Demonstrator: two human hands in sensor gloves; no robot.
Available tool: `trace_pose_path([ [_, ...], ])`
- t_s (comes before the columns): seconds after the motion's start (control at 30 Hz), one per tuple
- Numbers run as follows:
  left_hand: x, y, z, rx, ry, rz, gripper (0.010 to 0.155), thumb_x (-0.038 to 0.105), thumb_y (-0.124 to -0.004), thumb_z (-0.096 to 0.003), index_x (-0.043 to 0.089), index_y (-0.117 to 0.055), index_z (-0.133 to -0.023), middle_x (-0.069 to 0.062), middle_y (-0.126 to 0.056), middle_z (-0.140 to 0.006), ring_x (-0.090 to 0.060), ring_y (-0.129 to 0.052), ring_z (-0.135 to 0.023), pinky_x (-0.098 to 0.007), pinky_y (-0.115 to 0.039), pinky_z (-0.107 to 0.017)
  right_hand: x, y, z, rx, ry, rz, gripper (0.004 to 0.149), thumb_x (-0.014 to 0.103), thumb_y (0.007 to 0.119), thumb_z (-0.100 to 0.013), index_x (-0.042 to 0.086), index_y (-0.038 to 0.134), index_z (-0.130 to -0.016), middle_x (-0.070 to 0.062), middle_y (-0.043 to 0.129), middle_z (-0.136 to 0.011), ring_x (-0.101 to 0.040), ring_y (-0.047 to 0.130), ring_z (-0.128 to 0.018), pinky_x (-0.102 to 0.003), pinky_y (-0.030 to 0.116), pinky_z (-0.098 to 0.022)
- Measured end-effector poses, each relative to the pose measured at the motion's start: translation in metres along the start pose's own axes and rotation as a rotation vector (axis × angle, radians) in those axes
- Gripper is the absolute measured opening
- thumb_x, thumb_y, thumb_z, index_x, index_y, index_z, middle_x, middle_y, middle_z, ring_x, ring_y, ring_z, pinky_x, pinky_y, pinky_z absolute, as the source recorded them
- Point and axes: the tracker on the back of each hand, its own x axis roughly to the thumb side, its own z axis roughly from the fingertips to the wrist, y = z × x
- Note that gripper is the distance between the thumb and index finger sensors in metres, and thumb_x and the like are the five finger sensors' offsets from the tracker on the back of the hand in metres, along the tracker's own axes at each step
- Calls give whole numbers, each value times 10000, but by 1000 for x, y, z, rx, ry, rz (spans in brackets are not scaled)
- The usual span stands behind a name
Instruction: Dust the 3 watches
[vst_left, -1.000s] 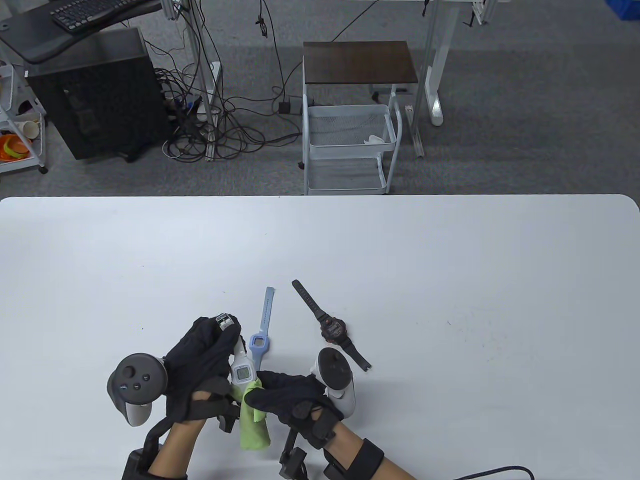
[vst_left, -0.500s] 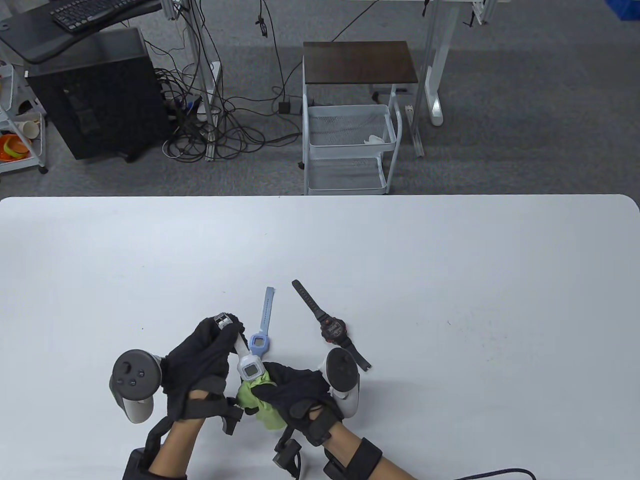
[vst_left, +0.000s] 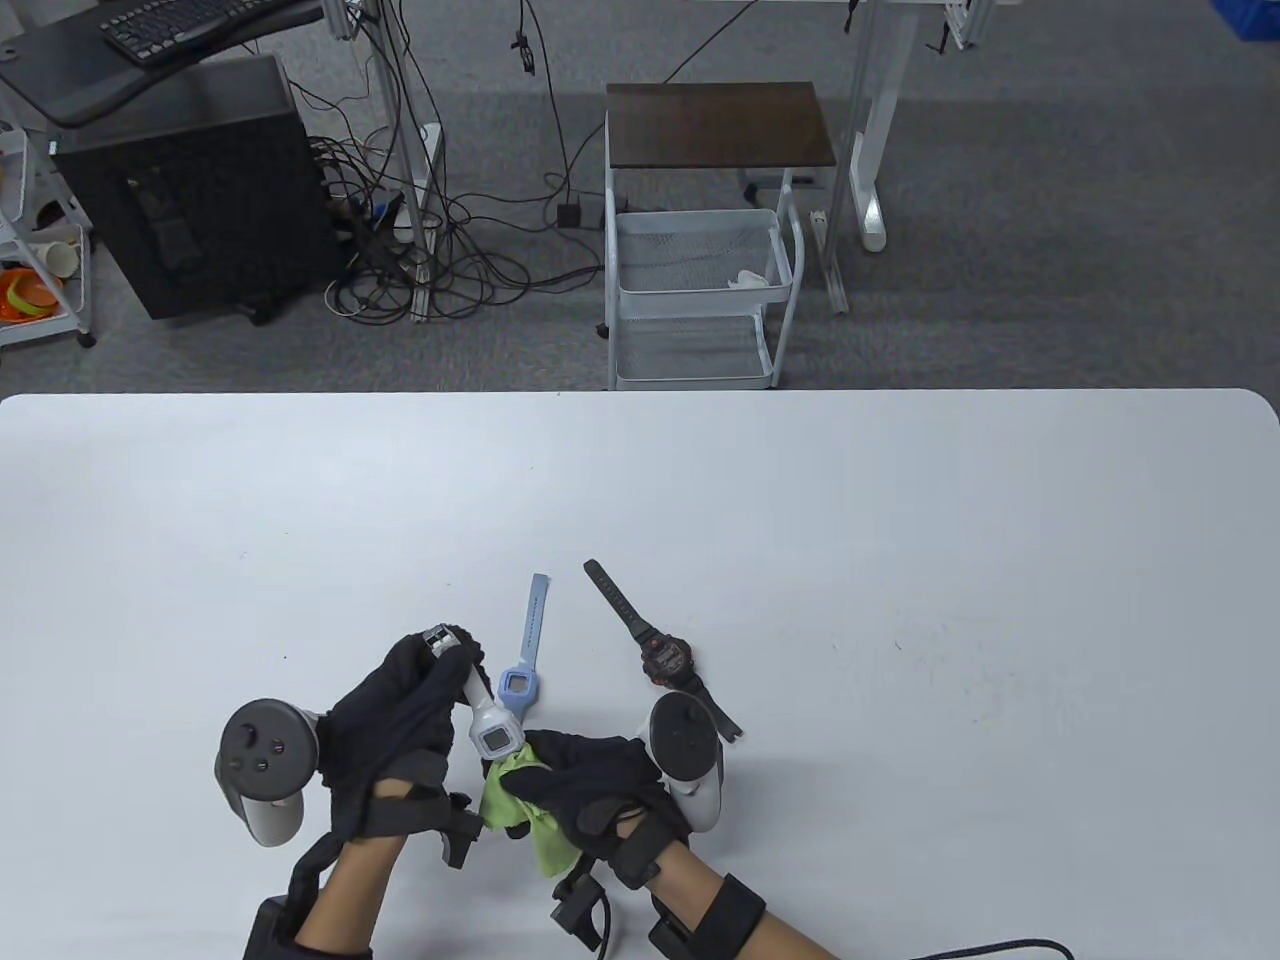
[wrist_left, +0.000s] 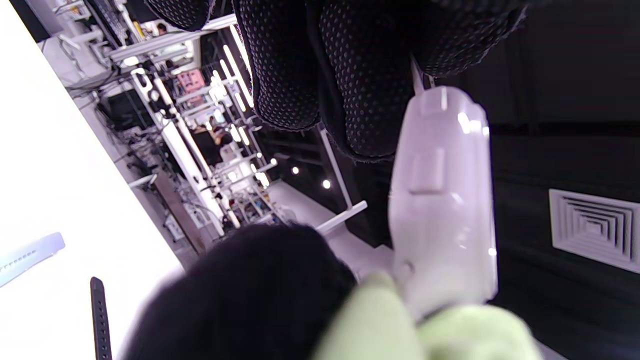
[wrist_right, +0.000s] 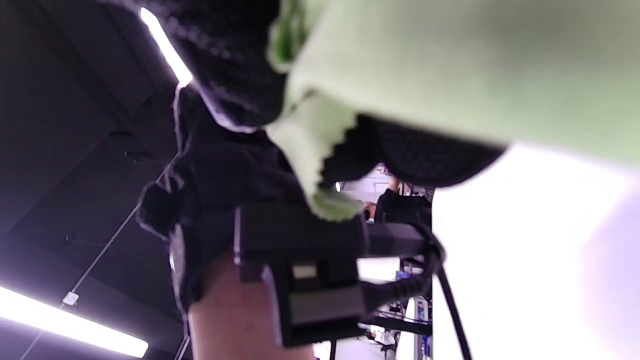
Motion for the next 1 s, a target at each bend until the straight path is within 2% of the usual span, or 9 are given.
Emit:
trace_pose_path([
  [0.2,0,1,0,4,-1,17,471,531,-723,-592,170,-759,-892,124,-977,-664,-140,-943,-848,-580,-556,-767,-4,-2,0,-6,34,15,470,468,890,-367,123,971,-675,-64,1086,-354,-209,1004,-174,-607,686,-452],
  [0.3,0,1,0,6,-3,15,471,532,-722,-593,171,-757,-893,123,-976,-667,-140,-941,-850,-581,-553,-768,-4,-2,0,0,48,27,478,491,877,-378,110,979,-647,-58,1091,-323,-203,1008,-146,-607,697,-437],
  [0.4,0,0,1,0,-8,15,471,534,-723,-592,175,-757,-895,123,-975,-670,-141,-938,-852,-584,-551,-768,-4,-2,0,14,62,32,476,460,874,-367,98,975,-660,-74,1099,-345,-213,1021,-162,-611,692,-441],
  [0.53,1,-1,1,-5,-12,15,470,535,-723,-591,179,-755,-896,126,-974,-671,-141,-937,-854,-585,-551,-768,-2,-3,-1,33,60,61,463,368,891,-350,123,933,-741,-132,1081,-489,-278,1025,-294,-642,635,-480],
  [0.73,0,4,1,14,-12,61,470,533,-719,-595,178,-749,-900,122,-970,-678,-143,-932,-860,-587,-546,-770,-6,-4,0,13,77,73,462,485,889,-373,120,983,-640,-66,1091,-323,-214,1007,-156,-618,682,-441],
  [0.9,0,3,1,19,-14,78,471,535,-716,-595,181,-745,-904,122,-966,-684,-146,-928,-864,-587,-546,-771,-6,-3,1,12,73,105,480,510,864,-386,106,979,-618,-66,1104,-304,-219,1027,-145,-630,679,-438],
  [1.0,0,3,1,19,-15,78,471,535,-717,-594,181,-746,-904,123,-967,-682,-144,-928,-864,-588,-545,-771,-5,-3,0,36,75,107,458,454,881,-370,115,966,-666,-95,1101,-377,-250,1037,-218,-651,640,-467],
])
